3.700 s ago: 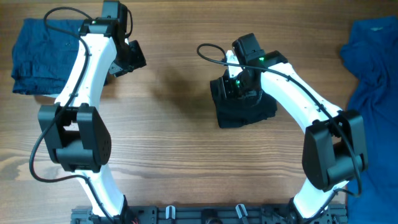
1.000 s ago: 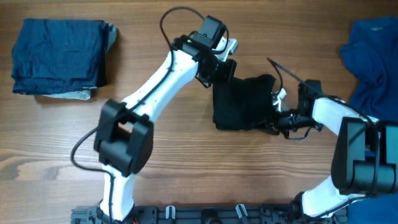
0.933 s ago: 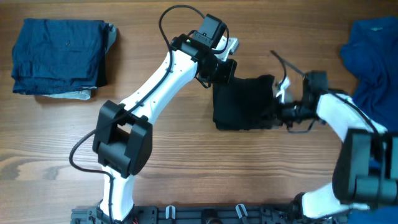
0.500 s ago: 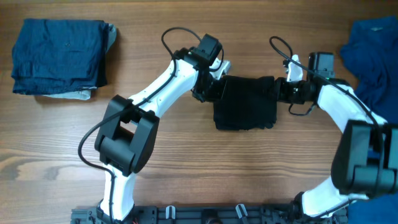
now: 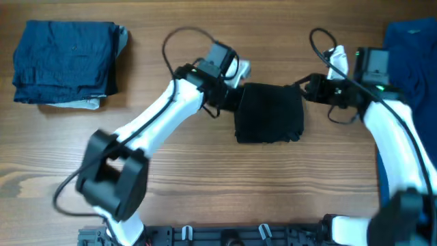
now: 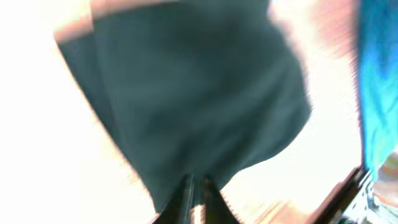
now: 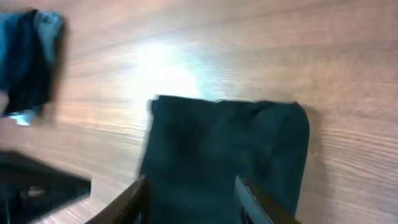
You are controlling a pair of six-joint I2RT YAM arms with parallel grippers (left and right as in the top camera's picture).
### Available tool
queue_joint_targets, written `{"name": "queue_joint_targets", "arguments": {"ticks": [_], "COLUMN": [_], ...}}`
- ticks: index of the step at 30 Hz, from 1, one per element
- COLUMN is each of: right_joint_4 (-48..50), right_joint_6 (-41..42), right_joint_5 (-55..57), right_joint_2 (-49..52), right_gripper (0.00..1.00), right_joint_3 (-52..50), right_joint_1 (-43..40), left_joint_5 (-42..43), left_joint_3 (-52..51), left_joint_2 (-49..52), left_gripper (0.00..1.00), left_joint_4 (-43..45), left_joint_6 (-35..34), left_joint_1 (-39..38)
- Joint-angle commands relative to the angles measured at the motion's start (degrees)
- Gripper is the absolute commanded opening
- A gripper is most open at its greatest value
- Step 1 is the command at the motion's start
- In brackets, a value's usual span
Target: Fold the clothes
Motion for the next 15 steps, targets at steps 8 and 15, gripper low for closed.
{"name": "queue_joint_targets", "arguments": {"ticks": [8, 15], "right_joint_4": [-3.80, 6.78], "right_joint_6": [0.35, 12.41], "right_joint_5": [-0.35, 2.89], "right_joint_2": [1.33, 10.45], "right_gripper": [0.10, 0.04], "right_joint_3": [-12.68, -26.43], "right_joint_1": [0.46, 0.46], "left_joint_5": [-1.05, -1.14], "left_joint_3": [0.83, 0.81], "left_joint_2": [13.11, 23.15], "left_gripper": [0.27, 0.17], "left_joint_4": [19.87, 19.34], "left_joint_6": [0.39, 0.35], "left_joint_1": [0.04, 0.20]}}
